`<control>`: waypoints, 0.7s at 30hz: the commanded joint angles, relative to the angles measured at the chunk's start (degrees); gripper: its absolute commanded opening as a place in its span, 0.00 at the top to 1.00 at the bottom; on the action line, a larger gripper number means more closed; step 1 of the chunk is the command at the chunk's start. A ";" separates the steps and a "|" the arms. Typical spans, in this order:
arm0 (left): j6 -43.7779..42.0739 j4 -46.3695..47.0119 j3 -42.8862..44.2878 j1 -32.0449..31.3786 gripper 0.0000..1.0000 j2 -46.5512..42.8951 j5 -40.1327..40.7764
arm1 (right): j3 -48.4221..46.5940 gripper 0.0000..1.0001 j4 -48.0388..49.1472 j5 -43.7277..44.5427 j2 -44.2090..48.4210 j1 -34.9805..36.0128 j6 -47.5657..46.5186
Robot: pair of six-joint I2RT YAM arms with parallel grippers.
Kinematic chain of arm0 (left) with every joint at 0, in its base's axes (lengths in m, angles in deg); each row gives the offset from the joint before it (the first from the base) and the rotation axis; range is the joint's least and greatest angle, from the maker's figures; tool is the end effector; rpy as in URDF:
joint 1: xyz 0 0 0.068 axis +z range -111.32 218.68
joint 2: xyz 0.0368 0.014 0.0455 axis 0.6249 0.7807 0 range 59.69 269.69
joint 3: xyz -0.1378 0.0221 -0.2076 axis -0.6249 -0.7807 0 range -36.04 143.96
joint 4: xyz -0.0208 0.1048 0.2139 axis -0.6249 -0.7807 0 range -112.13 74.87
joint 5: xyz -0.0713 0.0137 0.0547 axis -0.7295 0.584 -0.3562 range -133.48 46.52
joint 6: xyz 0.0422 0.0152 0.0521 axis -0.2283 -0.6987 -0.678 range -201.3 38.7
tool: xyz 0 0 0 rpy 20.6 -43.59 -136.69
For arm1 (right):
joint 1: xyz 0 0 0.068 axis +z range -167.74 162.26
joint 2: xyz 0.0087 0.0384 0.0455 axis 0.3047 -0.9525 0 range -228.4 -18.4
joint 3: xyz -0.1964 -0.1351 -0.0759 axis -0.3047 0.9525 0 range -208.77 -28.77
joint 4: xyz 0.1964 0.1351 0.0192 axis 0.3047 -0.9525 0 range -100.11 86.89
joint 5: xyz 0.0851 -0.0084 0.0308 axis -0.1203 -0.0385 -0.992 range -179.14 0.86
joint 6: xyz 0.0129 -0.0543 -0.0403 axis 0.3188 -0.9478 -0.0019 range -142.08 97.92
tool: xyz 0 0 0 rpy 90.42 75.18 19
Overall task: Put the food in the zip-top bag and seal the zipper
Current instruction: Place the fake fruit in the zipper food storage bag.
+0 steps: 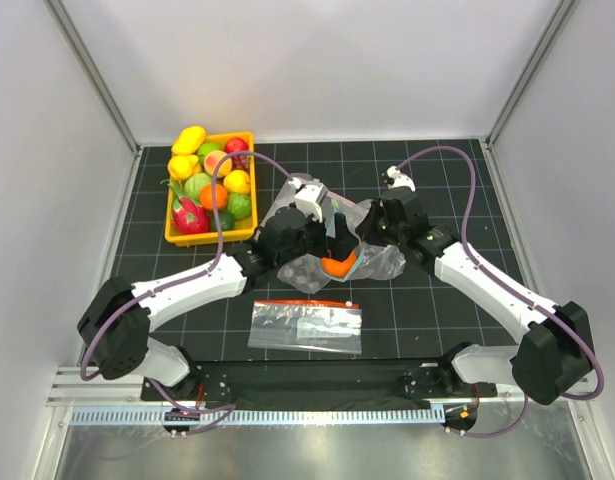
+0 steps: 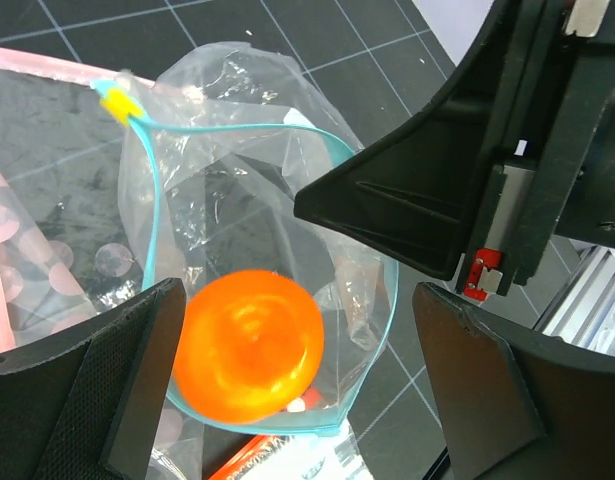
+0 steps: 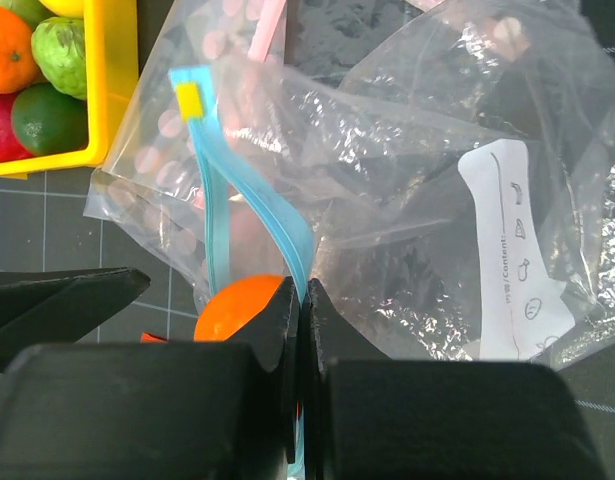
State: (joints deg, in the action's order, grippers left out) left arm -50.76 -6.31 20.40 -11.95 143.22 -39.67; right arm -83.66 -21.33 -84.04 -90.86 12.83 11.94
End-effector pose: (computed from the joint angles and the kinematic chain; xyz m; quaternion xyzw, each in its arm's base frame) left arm 0.2185 -0.2604 0.2647 0.1220 0.8009 -0.3605 0.4623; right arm 0.2447 0.1388 0.2576 0.0470 0.8883 0.2097 0.4060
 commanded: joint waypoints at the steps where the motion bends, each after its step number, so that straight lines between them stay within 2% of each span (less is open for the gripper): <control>1: -1.89 0.06 1.74 -0.26 0.00 -2.31 -0.56 | -0.65 0.99 2.57 -1.06 1.36 0.19 0.70; 17: -3.21 -3.98 3.32 -0.26 0.00 -3.98 1.10 | -0.48 0.99 1.87 0.96 2.59 0.20 -0.01; 19: -3.56 -4.95 3.06 -0.26 0.00 -4.95 3.12 | -0.48 0.99 1.87 1.48 2.94 0.19 0.08; 21: -3.91 -6.17 2.62 -0.17 0.00 -7.14 9.25 | -0.39 0.99 1.78 1.75 3.12 0.19 -0.01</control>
State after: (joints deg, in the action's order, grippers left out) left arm -53.38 -10.95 21.58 -11.95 139.87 -37.13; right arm -83.66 -21.18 -83.69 -90.05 12.85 11.92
